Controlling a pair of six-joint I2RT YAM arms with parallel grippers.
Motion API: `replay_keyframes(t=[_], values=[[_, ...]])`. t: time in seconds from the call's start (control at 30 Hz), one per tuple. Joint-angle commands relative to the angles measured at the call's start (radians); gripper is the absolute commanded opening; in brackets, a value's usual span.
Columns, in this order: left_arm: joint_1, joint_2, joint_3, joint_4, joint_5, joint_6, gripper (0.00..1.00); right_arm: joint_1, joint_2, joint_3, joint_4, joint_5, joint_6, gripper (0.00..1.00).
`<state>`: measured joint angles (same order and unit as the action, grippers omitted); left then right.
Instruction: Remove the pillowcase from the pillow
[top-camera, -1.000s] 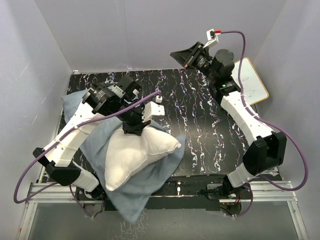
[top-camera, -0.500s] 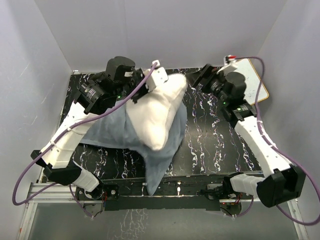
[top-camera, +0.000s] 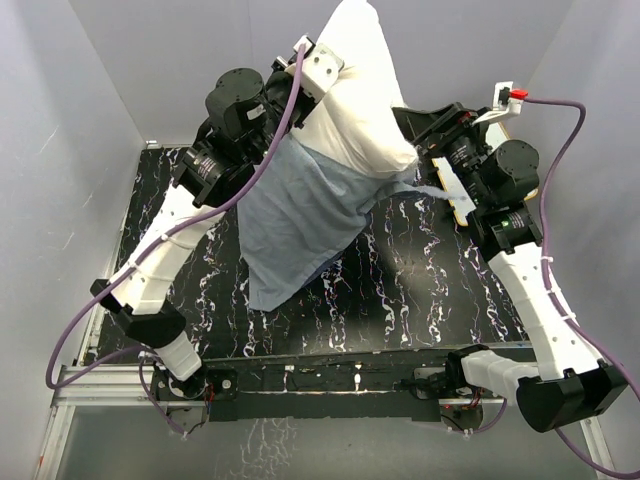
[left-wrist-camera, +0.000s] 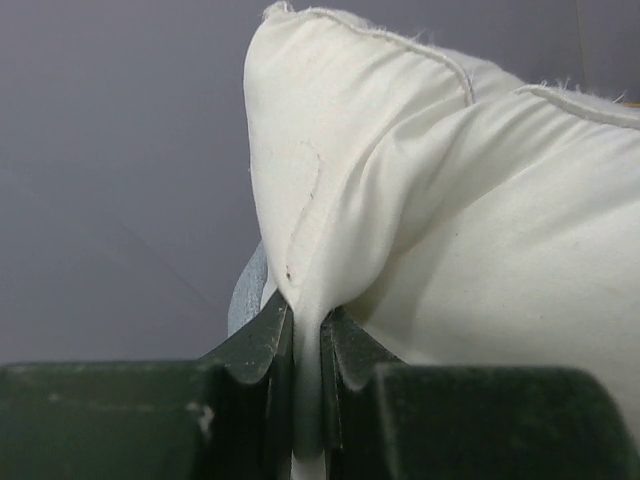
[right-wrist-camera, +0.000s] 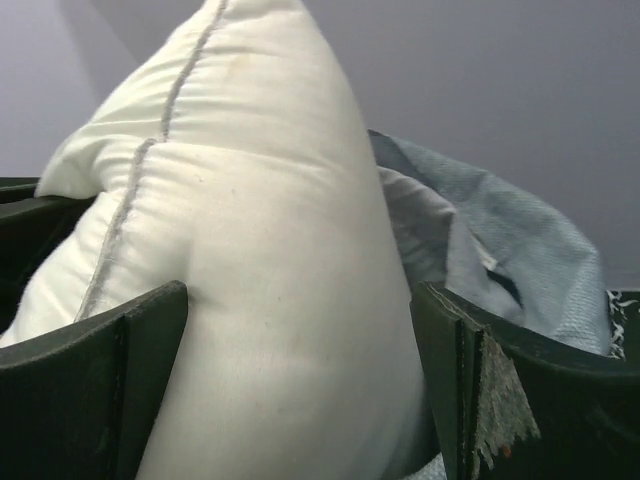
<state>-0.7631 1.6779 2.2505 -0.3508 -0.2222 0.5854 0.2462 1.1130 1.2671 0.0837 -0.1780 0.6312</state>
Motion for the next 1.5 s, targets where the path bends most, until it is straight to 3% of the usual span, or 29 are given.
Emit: replay_keyframes(t=[0.0, 0.2, 0.37, 0.67, 0.8, 1.0, 1.1, 1.27, 1.47], values=[[-0.001, -0.151, -0.108, 0.281, -0.034, -0.028, 0.0, 0.008, -0.026, 0.019, 0.131, -0.158, 0.011, 0.98], [0.0, -0.298, -0.386, 0.308, -0.085, -0.06, 0.0, 0.007, -0.059, 0.023, 0.091, -0.163, 0.025, 0.98], [0.001, -0.343, -0.474, 0.367, -0.179, -0.034, 0.0, 0.009, -0.104, -0.04, 0.1, -0.264, 0.099, 0.98], [0.001, -0.303, -0.489, 0.426, -0.298, 0.021, 0.0, 0.182, -0.238, -0.184, 0.175, -0.176, -0.045, 0.98], [0.001, -0.266, -0.447, 0.417, -0.297, 0.015, 0.0, 0.239, -0.229, -0.185, 0.198, -0.183, -0.14, 0.98], [0.002, -0.253, -0.407, 0.433, -0.303, 0.057, 0.0, 0.302, -0.259, -0.329, 0.364, -0.245, -0.24, 0.98], [0.002, -0.251, -0.381, 0.429, -0.296, 0.06, 0.0, 0.338, -0.257, -0.349, 0.316, -0.172, -0.3, 0.98], [0.001, -0.262, -0.365, 0.375, -0.265, 0.027, 0.0, 0.409, -0.175, -0.32, 0.36, 0.087, -0.333, 0.98], [0.002, -0.261, -0.301, 0.326, -0.25, 0.029, 0.0, 0.508, 0.082, -0.101, 0.377, 0.187, -0.347, 0.98]])
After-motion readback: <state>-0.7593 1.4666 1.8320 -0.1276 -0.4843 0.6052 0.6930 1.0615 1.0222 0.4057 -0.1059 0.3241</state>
